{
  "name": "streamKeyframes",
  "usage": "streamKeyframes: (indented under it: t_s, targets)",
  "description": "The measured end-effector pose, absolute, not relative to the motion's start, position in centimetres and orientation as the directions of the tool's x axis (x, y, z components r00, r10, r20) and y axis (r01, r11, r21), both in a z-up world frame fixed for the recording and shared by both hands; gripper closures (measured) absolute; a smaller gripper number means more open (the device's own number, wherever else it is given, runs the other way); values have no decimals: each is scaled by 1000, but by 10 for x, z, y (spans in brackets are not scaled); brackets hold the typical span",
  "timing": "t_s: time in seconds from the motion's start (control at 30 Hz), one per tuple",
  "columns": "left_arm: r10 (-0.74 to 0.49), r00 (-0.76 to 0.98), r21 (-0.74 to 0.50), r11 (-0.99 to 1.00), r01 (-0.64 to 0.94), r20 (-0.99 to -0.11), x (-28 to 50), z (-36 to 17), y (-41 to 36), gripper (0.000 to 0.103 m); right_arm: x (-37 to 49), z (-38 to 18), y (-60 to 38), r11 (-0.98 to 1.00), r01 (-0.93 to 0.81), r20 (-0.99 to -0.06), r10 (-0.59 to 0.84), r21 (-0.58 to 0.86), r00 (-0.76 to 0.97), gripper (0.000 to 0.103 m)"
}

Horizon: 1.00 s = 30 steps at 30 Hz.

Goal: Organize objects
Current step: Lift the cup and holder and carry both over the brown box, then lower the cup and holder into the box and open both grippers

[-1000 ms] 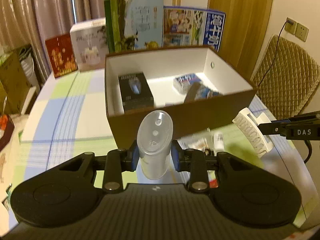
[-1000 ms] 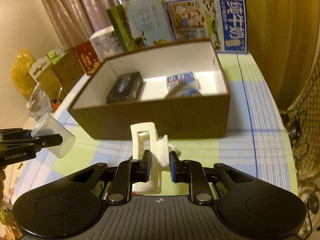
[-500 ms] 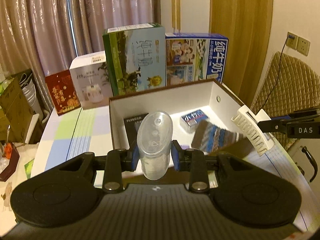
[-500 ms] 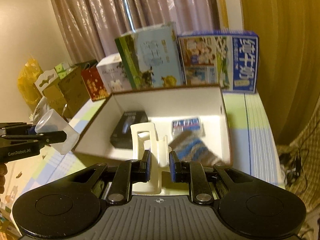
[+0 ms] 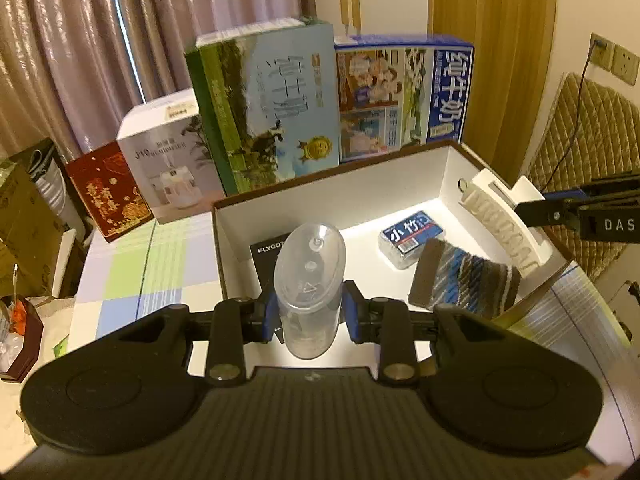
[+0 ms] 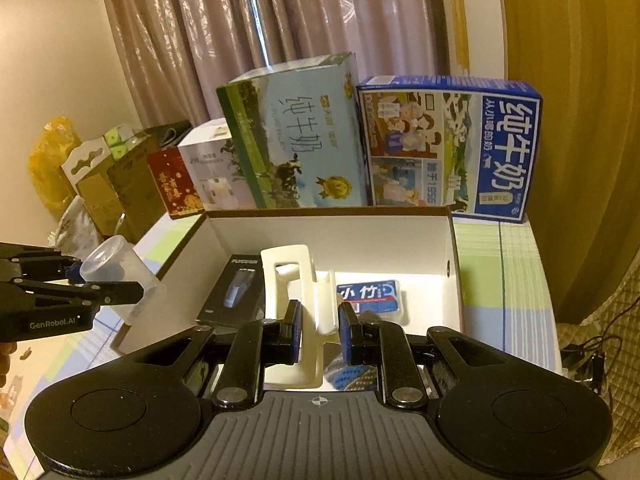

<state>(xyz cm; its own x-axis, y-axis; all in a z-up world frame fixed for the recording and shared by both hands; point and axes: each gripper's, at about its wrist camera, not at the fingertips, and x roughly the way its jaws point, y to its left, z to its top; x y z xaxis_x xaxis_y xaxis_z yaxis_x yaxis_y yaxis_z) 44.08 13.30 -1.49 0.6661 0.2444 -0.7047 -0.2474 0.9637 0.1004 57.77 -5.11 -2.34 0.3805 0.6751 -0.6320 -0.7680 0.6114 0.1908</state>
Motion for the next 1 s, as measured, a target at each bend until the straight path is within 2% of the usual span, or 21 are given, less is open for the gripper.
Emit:
streamKeyframes:
  t_s: [0.4, 0.77, 1.0]
  targets:
    - [219, 574, 136, 973, -185, -789, 472, -50, 139, 75, 598, -51, -40, 615, -759, -680, 651, 214, 336, 87]
    - [262, 401, 250, 965, -82, -878, 490, -97, 133, 75, 605, -67, -39, 623, -750, -711, 629, 221, 314, 87]
    - [221, 420, 198, 975, -99, -880, 493, -100, 138, 68, 610, -72, -41, 630, -742, -723, 620, 230, 303, 87]
